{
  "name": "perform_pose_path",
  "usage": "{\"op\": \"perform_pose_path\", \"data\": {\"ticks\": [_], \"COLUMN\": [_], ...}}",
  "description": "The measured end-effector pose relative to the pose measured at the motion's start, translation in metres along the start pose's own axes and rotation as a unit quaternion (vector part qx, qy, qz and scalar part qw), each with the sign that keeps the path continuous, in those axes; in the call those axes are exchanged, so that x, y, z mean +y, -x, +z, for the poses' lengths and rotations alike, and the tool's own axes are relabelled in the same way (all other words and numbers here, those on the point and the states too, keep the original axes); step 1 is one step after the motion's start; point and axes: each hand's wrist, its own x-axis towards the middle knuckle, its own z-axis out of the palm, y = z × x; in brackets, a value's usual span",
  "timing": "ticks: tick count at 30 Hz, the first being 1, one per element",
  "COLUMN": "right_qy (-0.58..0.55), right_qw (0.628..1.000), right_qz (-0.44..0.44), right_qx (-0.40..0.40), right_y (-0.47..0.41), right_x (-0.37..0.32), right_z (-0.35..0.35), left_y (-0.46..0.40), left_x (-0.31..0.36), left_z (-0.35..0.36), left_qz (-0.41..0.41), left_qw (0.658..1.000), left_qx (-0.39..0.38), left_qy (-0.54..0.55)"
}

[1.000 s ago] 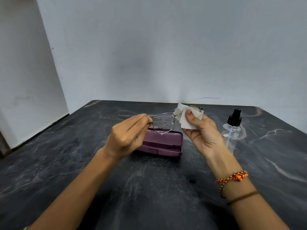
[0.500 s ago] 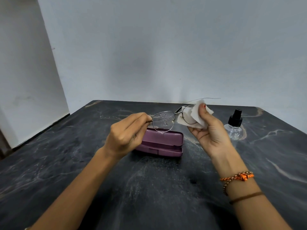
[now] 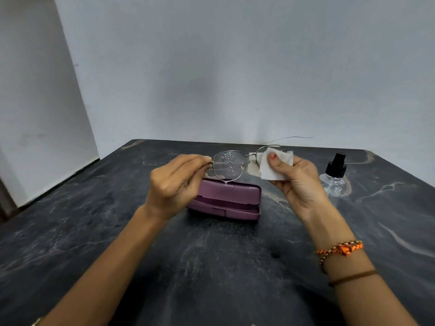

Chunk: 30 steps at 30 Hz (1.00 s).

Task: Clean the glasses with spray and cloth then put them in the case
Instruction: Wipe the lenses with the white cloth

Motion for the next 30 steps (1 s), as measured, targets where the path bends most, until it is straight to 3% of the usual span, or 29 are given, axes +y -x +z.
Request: {"op": "perform_pose_path", "data": {"ticks": [11, 19, 26, 30], "right_qy": [-0.123, -0.078, -0.095, -0.139], "right_qw": [0.99, 0.996, 0.993, 0.989], "right_qz": [0.033, 0.039, 0.026, 0.019], "right_qx": [0.06, 0.0, 0.061, 0.05], "right_y": [0.001, 0.0, 0.001, 0.002], "right_x": [0.006, 0.004, 0.002, 0.003], "right_z": [0.005, 0.004, 0.002, 0.007], "left_y": [-0.001, -0.002, -0.002, -0.003], "left_x": [0.011, 0.005, 0.01, 0.014], "left_z": [0.0, -0.001, -0.001, -0.001], "left_qz": [0.036, 0.031, 0.032, 0.049], "left_qw": [0.999, 0.999, 0.999, 0.999], "left_qx": [-0.025, -0.018, -0.015, -0.017], "left_qy": [0.017, 0.005, 0.002, -0.001]}}
